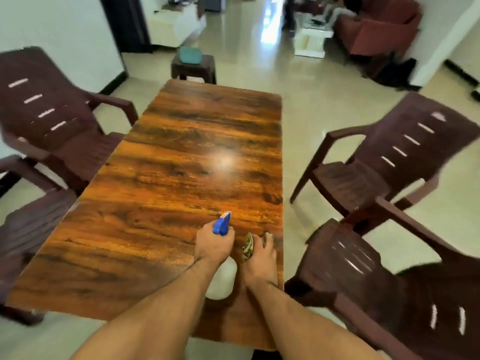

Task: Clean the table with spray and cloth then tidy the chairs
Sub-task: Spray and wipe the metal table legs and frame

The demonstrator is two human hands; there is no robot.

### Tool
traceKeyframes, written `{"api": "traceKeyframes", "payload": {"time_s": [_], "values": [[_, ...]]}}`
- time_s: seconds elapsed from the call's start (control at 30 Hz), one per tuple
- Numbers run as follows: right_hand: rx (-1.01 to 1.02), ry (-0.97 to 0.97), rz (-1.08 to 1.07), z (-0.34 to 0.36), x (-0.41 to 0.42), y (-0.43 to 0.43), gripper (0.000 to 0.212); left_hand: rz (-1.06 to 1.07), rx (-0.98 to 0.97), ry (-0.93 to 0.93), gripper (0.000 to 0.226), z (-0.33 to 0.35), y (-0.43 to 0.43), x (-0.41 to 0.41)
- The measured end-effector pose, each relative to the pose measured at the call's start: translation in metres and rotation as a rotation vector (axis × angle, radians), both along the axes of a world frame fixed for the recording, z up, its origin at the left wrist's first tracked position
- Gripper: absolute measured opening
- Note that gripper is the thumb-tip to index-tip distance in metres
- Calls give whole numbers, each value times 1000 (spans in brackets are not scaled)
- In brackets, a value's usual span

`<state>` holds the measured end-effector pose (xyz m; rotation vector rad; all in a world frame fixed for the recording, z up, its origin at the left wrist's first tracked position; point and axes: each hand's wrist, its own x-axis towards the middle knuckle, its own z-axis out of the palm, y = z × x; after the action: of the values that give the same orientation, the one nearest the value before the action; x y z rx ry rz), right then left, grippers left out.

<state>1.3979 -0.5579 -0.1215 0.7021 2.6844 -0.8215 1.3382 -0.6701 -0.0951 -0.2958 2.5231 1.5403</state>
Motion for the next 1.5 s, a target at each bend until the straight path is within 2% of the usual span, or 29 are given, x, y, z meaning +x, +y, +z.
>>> {"api": "traceKeyframes", "payload": {"time_s": [0.1,0.3,0.37,0.43,0.57,0.83,0.93,1.03,1.2,1.3,1.4,1.5], "values": [[58,-148,373,-18,-23,31,59,217,22,3,30,-3,21,-19],[101,-251,668,-21,-34,51,60,504,4,-53,35,1,29,-7],[123,-291,711,-17,-37,54,62,520,12,-65,41,-5,28,0],[166,-300,776,-14,-45,50,61,543,-9,-67,37,-5,27,7],[122,-251,748,-8,-60,47,55,595,-24,-25,40,0,30,11],[138,-237,811,-15,-90,56,48,663,18,3,34,-4,48,-4],[117,-229,846,-16,-107,55,53,713,-1,16,25,0,48,-12],[63,-212,878,-17,-134,48,64,750,-55,24,24,3,42,-36],[43,-68,1032,-22,-204,53,59,832,-95,72,26,10,45,-89],[106,4,1070,-24,-233,65,59,873,-61,67,32,12,51,-112],[194,-26,1133,-29,-274,89,61,876,-56,75,34,15,73,-145],[238,-90,1301,-31,-284,111,66,871,-25,78,36,10,97,-162]]}}
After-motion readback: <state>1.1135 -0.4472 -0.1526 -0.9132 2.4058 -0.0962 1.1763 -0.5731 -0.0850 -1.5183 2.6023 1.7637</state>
